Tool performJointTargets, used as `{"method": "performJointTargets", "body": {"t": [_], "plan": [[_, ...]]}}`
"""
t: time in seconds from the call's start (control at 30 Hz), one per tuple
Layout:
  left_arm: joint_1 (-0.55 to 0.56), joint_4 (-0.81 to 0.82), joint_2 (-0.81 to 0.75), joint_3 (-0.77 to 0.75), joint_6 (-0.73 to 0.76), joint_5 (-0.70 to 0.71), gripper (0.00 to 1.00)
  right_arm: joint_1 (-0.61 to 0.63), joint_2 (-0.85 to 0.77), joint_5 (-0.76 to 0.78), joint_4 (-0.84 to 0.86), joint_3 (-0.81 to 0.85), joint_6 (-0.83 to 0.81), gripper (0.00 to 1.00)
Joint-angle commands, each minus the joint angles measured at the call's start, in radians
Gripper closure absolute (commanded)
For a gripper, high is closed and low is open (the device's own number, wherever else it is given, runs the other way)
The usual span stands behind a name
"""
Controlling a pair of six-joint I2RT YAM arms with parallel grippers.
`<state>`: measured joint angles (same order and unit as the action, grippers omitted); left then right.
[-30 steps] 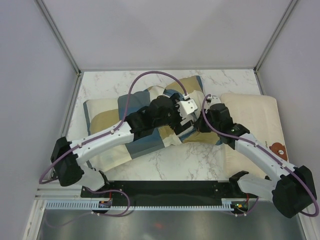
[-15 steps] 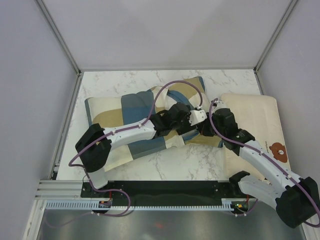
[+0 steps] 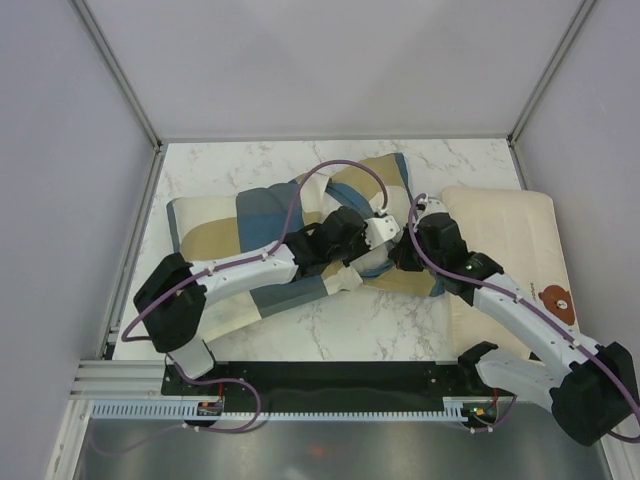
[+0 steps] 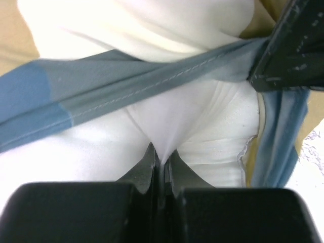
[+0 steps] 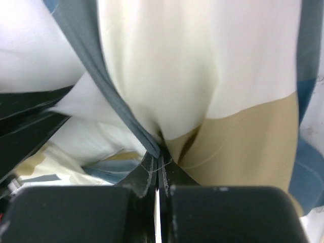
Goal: Remove the pillowcase from the pillow
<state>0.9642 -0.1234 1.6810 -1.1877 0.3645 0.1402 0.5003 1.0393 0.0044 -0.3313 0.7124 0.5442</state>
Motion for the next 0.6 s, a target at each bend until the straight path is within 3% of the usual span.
{"method": "performJointTargets", "body": {"t": [0.0,0.3,0.57], "plan": [[-0.076,-0.193,-0.102,0.069,-0.093,0.167,0.98,-0.009,0.045,0.216,-0.149,0.067,-0.044,1.0],[-0.084,-0.248,-0.28,0.132,-0.167,0.215,0.98,-0.074,0.163,0.35,-0.224,0.143,-0.076,1.0],[-0.116,-0.265,-0.339,0.14,-0.205,0.2,0.98,-0.226,0.183,0.347,-0.259,0.121,-0.136,1.0]]}}
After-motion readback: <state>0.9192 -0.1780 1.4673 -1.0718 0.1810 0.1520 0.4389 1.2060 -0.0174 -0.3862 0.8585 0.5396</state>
